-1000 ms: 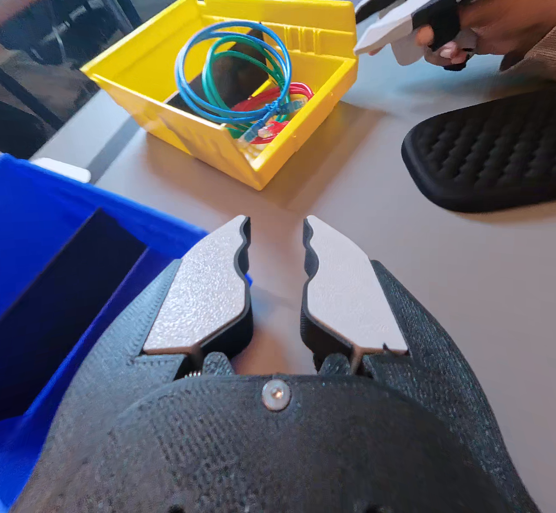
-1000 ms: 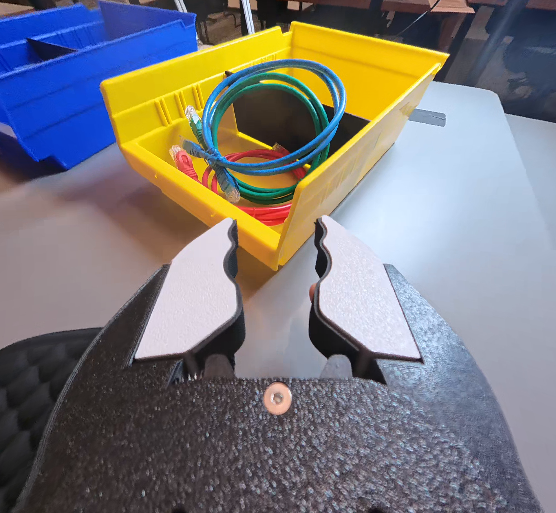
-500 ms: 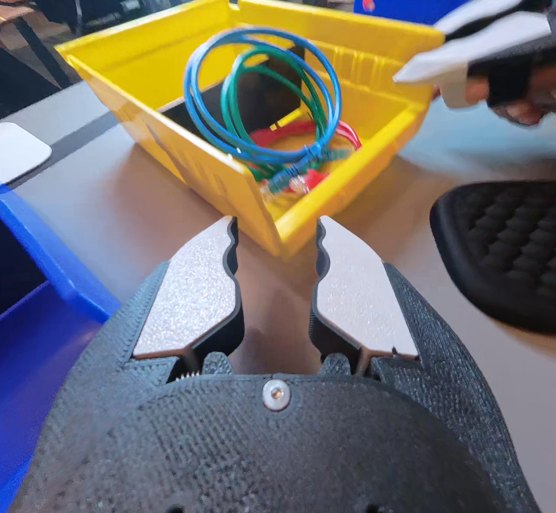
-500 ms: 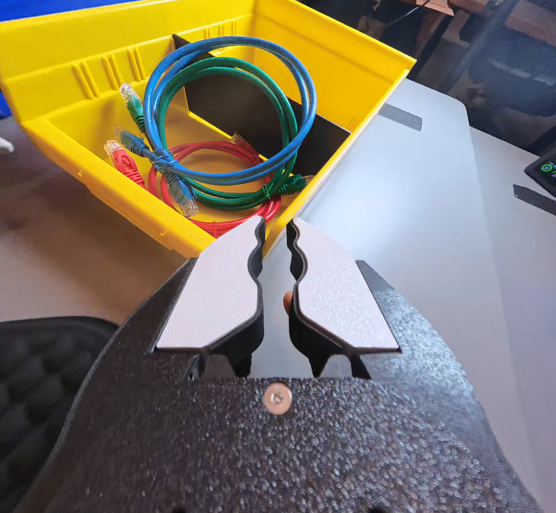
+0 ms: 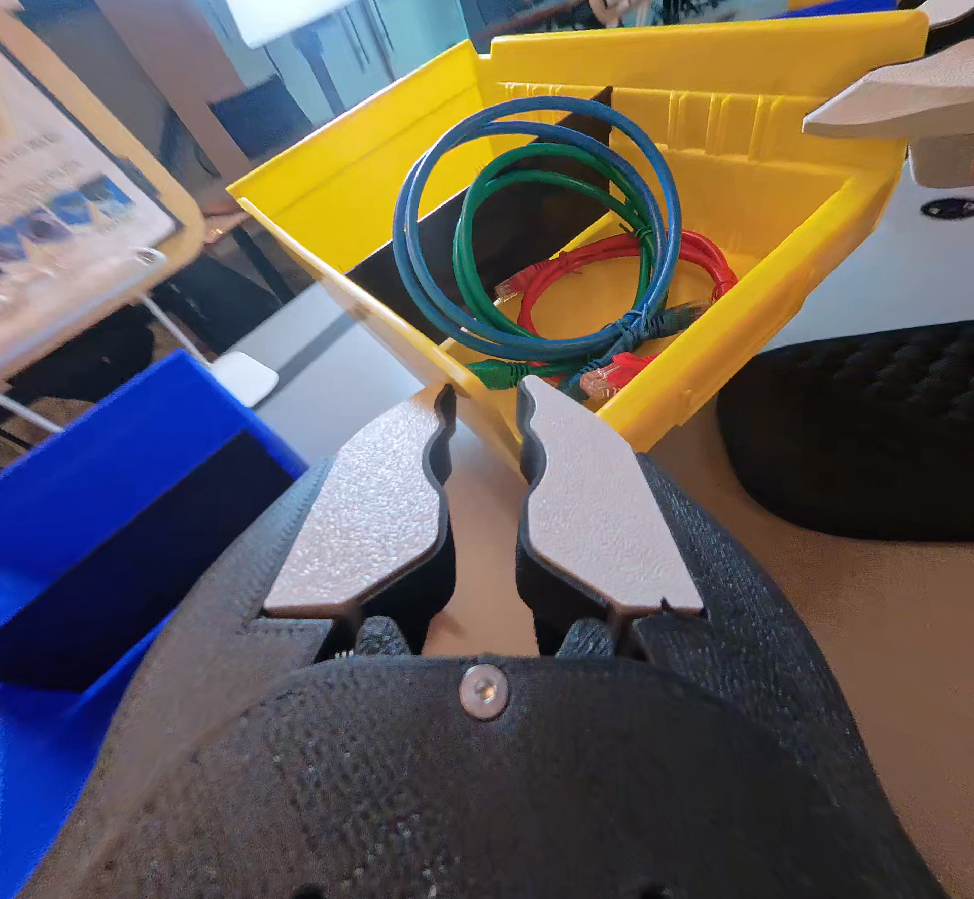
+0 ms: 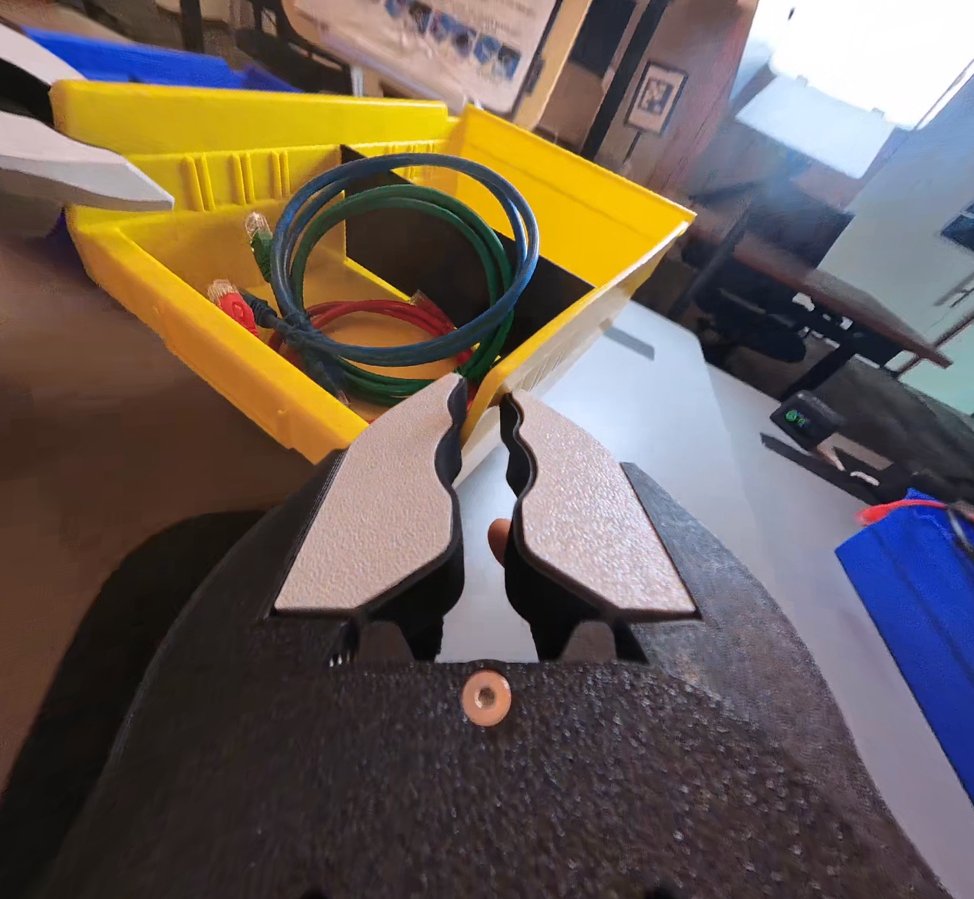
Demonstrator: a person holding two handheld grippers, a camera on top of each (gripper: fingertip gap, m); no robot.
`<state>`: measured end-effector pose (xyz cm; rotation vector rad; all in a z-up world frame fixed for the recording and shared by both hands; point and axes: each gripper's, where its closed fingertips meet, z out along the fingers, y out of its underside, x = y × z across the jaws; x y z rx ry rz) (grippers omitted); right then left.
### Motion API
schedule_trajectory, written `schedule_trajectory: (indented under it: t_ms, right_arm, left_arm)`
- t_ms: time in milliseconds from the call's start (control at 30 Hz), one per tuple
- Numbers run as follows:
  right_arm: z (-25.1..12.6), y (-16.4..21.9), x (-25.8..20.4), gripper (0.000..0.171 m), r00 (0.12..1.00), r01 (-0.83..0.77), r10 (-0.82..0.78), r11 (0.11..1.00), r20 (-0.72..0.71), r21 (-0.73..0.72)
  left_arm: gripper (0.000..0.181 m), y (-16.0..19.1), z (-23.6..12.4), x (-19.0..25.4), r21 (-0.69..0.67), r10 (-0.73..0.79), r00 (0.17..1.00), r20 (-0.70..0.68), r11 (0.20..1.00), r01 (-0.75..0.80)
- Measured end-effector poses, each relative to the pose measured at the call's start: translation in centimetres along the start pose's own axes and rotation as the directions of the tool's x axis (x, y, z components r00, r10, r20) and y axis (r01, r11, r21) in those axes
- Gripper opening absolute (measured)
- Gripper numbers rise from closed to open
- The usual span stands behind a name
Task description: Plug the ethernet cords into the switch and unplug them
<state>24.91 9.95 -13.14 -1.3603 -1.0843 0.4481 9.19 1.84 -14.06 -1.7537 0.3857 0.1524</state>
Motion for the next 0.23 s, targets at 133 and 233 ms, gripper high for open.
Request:
schedule_trajectory:
  t_ms: [133,233]
  right_arm:
    - [-2.7,-7.6,-3.6,0.012,0.997,0.065,-0.069,0.986,0.019,0.151]
    - [-2.3,-12.3,-9.2,0.014,0.987,0.068,-0.099,0.969,0.124,0.237]
  left_arm:
    - [0.022,-3.4,-8.3,-2.4,0.076,0.060,0.990,0.125,0.995,-0.070]
    - [0.021,-3.5,-16.1,-5.5,0.113,0.068,0.964,0.256,0.989,-0.100]
